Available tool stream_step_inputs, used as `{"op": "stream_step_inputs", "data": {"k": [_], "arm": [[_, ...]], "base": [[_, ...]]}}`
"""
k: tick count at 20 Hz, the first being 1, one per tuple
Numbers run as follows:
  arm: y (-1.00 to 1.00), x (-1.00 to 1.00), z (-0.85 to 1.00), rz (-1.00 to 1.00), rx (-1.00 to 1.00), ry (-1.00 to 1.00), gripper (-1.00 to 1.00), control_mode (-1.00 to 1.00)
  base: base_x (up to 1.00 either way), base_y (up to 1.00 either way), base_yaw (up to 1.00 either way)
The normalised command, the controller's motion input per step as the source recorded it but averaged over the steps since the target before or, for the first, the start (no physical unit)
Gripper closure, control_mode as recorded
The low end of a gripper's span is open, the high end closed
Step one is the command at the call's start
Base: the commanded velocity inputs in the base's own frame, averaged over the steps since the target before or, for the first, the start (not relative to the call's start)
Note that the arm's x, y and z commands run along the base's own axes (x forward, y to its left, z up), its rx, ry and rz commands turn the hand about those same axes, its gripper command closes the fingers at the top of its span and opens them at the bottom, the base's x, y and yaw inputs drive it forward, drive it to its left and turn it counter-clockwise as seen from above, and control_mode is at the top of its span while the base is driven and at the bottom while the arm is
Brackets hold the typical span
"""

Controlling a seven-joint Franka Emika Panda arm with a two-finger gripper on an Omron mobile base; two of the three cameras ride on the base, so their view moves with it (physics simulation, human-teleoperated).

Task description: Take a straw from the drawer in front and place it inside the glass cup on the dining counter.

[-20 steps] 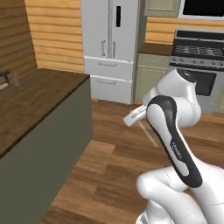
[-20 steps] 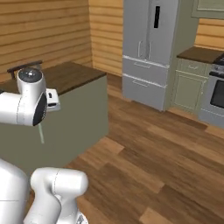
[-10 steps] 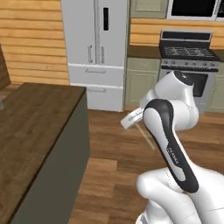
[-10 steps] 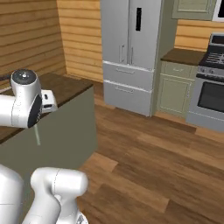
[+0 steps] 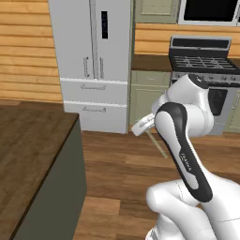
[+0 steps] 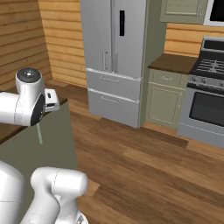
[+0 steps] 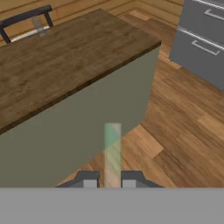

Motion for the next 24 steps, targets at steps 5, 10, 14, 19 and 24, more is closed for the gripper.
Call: {"op": "stream_step_inputs", "data": {"k": [5,10,14,19,24], "arm": [[0.0,0.0,0.0,0.0,0.0,0.0,1.0,1.0],[0.0,0.0,0.0,0.0,0.0,0.0,1.0,1.0],[0.0,0.0,0.0,0.0,0.0,0.0,1.0,1.0],[0.0,0.0,0.0,0.0,0.0,0.0,1.0,1.0],[0.0,0.0,0.0,0.0,0.0,0.0,1.0,1.0]], "base": [[1.0,-0.65,0.05],[1.0,-0.63,0.21],[1.0,-0.48,0.33],[1.0,-0.36,0.45],[1.0,-0.29,0.52]]}}
